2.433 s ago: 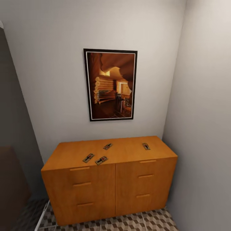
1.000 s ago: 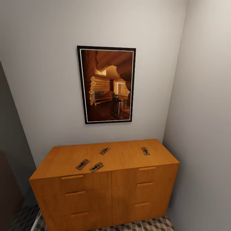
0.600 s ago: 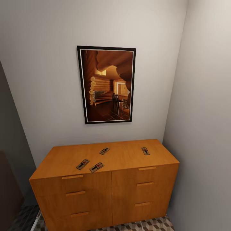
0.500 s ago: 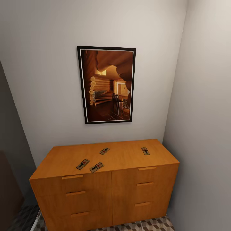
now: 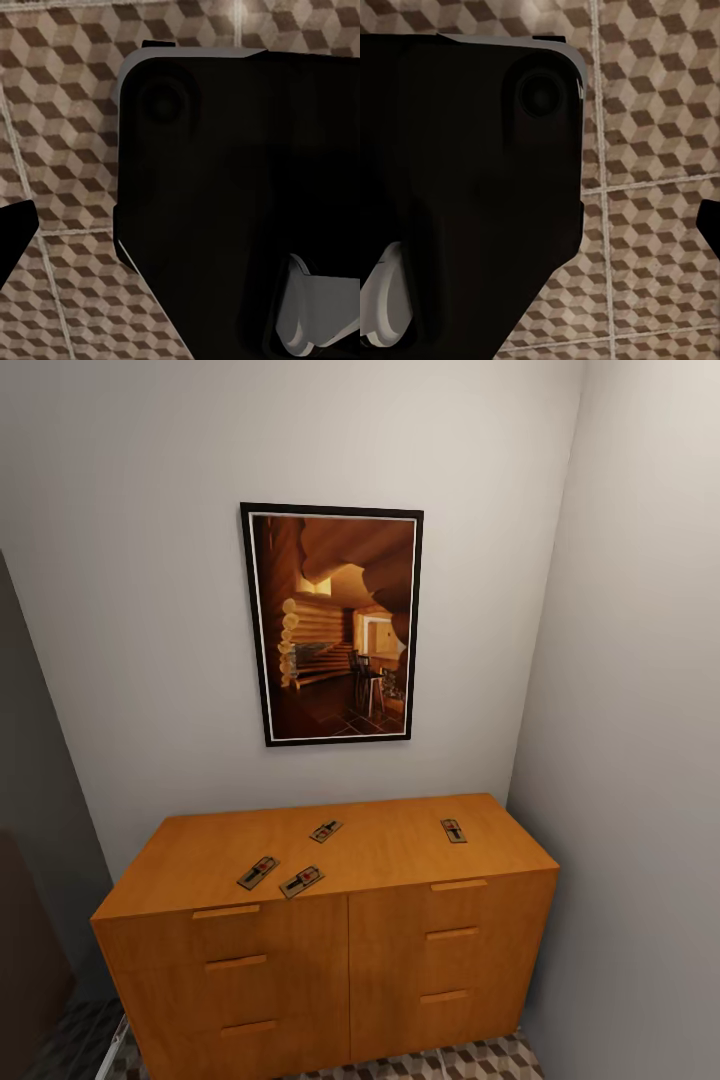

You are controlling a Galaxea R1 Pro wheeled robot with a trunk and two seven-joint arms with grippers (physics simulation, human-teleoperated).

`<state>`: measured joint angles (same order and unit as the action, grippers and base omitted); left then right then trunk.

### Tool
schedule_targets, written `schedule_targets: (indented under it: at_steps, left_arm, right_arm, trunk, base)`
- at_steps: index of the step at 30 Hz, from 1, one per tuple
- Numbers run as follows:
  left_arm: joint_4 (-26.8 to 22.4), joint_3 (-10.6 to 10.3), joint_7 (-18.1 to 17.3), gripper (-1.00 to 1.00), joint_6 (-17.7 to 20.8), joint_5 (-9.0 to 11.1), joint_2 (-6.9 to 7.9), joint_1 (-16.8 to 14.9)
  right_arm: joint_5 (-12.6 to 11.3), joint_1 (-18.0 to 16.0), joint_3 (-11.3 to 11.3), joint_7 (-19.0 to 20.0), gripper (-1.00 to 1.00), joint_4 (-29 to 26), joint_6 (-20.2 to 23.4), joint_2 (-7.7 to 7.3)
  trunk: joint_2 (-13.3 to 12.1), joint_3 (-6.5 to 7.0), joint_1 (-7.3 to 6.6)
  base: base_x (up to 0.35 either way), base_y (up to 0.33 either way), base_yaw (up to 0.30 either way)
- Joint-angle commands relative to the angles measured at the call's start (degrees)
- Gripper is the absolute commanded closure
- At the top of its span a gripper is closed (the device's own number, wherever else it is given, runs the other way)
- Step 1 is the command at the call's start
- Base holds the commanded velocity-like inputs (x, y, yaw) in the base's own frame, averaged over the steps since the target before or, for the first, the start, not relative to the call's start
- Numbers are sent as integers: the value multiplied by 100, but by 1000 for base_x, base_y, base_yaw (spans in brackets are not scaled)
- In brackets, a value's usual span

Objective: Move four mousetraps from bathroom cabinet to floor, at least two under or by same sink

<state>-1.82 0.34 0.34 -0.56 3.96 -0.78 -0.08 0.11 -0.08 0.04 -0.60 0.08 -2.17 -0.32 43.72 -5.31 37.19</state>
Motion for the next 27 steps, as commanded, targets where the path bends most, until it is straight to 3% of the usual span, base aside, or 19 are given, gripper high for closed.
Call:
schedule_targets:
  at_steps: [1, 27]
  left_arm:
    - [-3, -2, 3, -100, -6, 38, 1, -1]
    - [-5, -59, -7, -100, -10, -5, -11, -1]
  right_arm:
    - [2, -1, 3, -7, -100, 1, -18, -3]
    - [37, -1, 21, -17, -100, -24, -25, -24]
  trunk:
    - [6, -7, 1]
    - [6, -7, 1]
  base:
    - [0, 0, 0]
    - [0, 0, 0]
